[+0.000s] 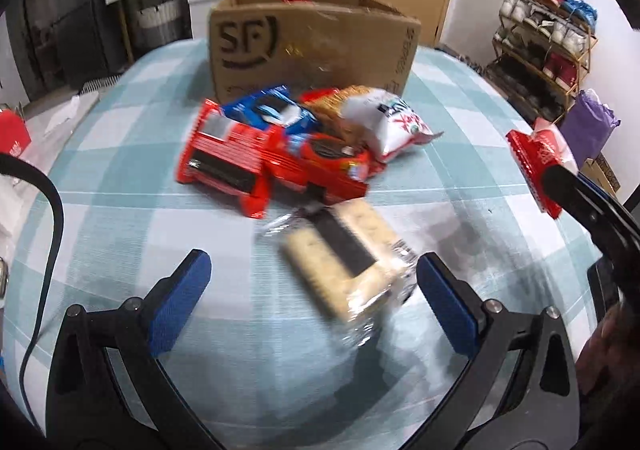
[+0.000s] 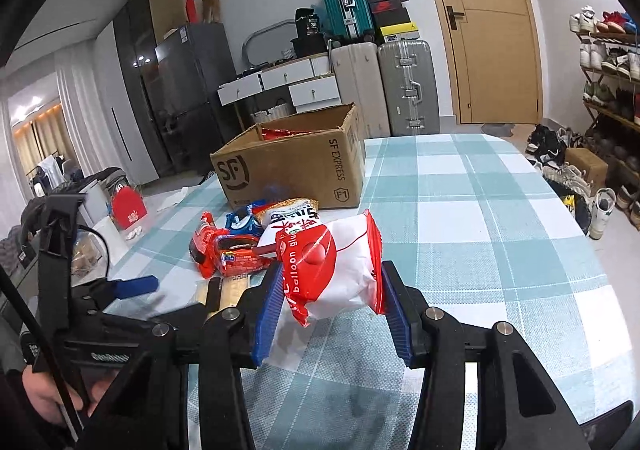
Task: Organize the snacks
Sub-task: 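Grasp the clear cracker pack with the left gripper while the right gripper holds the balloon bag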
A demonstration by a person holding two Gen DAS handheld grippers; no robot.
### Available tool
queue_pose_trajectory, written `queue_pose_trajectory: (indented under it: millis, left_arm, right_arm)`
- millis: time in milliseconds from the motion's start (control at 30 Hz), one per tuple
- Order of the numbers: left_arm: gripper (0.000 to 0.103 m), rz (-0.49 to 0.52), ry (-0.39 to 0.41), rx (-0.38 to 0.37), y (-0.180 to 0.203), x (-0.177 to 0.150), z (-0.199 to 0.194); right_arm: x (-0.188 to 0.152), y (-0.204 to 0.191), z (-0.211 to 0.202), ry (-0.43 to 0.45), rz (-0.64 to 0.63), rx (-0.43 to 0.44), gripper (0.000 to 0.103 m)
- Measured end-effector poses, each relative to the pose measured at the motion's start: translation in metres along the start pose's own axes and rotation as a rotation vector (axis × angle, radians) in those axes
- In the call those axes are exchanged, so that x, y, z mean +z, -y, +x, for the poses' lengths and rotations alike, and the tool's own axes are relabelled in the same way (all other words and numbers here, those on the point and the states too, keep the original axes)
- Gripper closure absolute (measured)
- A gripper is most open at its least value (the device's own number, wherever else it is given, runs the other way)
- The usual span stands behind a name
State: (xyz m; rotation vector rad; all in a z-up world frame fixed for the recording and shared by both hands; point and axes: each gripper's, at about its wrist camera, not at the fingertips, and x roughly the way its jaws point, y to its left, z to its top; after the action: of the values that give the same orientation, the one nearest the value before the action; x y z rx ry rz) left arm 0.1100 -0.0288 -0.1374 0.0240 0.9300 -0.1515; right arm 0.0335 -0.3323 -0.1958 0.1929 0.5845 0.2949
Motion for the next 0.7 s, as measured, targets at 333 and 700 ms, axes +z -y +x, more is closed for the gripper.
queue_pose_trajectory:
  millis: [333, 700]
  left_arm:
    - [0.000, -0.065, -0.111, 0.076, 0.021, 0.018, 0.036]
    - [0.019, -0.007, -0.071, 0.099, 0.022, 0.005, 0.027]
  right_arm:
    - [0.001, 0.002, -0.003, 0.016, 0.016, 0.006, 0.054]
    - [0.001, 0.007, 0.001, 0.008, 0.038, 0.014, 0.054]
